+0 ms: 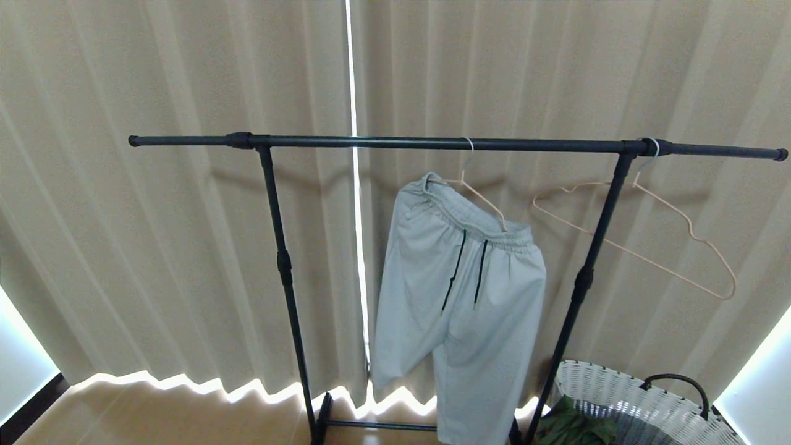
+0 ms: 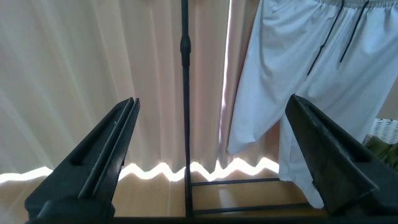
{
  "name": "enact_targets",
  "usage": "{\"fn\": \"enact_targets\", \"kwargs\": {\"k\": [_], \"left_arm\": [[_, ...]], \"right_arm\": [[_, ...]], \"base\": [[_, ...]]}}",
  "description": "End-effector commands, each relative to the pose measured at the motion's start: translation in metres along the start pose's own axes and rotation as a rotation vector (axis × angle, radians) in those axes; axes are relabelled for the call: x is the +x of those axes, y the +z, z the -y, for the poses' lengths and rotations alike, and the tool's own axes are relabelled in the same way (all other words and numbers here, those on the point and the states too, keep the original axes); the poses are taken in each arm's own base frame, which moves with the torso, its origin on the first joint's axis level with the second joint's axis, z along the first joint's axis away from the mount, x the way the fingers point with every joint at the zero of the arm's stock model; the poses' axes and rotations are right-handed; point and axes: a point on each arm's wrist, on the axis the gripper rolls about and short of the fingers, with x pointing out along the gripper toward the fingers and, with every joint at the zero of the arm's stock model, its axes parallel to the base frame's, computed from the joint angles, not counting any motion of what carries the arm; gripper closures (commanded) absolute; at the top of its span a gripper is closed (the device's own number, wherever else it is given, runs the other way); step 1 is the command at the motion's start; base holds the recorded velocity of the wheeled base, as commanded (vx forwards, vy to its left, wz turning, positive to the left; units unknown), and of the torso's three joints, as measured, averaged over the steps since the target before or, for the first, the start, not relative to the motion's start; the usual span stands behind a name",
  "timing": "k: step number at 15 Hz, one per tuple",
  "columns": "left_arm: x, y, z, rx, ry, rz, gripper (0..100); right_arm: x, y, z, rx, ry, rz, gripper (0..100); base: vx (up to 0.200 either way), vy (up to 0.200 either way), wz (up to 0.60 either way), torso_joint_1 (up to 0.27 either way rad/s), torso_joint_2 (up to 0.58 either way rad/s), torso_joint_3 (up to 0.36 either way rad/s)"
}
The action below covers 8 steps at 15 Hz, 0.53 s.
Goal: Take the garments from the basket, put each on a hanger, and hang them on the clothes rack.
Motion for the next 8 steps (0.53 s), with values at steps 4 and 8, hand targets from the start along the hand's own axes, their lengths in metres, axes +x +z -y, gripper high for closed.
{"fn": "enact_targets", "kwargs": {"k": [4, 8], "left_arm": [[0.0, 0.0, 0.0, -0.001, 0.0, 0.001, 0], [0.0, 0.0, 0.0, -0.002, 0.002, 0.001, 0]], "right_arm": [[-0.0001, 0.0, 0.0, 0.0, 0.001, 0.001, 0], [-0.0001, 0.0, 0.0, 0.0, -0.001, 0.001, 0]], "base": [[0.0, 0.0, 0.0, -0.176, 0.41, 0.226], [0.0, 0.0, 0.0, -0.207, 0.49, 0.274]]}}
